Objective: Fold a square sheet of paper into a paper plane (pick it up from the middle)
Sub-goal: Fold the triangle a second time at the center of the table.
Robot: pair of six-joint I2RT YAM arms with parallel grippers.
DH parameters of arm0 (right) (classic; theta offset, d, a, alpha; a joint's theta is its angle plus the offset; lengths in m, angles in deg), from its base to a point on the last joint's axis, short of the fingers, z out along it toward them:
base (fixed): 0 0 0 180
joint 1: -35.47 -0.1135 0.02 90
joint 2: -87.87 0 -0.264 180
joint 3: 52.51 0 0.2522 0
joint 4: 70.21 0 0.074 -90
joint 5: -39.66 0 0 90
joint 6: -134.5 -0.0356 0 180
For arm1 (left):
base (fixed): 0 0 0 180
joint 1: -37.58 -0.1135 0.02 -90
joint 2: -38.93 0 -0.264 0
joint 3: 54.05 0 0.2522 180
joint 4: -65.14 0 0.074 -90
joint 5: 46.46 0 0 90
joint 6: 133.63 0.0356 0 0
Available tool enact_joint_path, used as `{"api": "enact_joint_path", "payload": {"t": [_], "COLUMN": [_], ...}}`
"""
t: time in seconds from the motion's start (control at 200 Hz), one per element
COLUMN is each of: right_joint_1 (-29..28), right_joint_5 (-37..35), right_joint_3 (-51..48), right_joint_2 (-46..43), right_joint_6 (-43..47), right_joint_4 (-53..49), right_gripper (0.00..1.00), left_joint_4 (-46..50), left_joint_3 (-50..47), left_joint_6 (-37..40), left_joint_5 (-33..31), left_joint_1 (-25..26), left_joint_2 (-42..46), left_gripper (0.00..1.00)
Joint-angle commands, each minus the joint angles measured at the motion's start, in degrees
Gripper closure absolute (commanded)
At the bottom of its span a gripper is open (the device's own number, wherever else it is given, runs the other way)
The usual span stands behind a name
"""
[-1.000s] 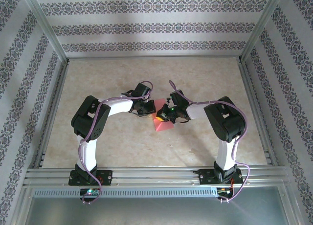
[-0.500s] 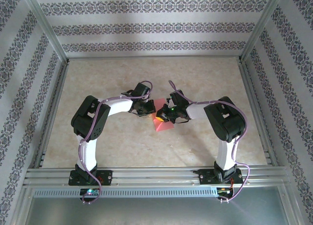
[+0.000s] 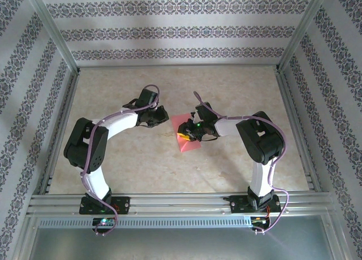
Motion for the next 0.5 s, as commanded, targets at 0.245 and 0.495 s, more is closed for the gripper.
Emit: {"api": "enact_joint_path", "payload": {"t": [0.245, 0.495], "right_joint_1": [0.19, 0.28], "right_joint_5": [-4.59, -5.61], "right_joint_3": [-1.48, -1.57], "right_joint_2": [3.25, 3.56], "right_joint_6": [1.35, 1.86], "right_joint_4": [-6.48, -8.37], "right_gripper": [0.80, 0.98], "left_joint_4": [-4.09, -5.86], "left_joint_3": [-3.38, -2.72], "left_joint_6": [-4.16, -5.63], "left_joint_5": [3.47, 4.83], "left_joint_1": [3.82, 7.74], "left_joint_2": [0.78, -2.77], "left_gripper": [0.89, 0.93]}}
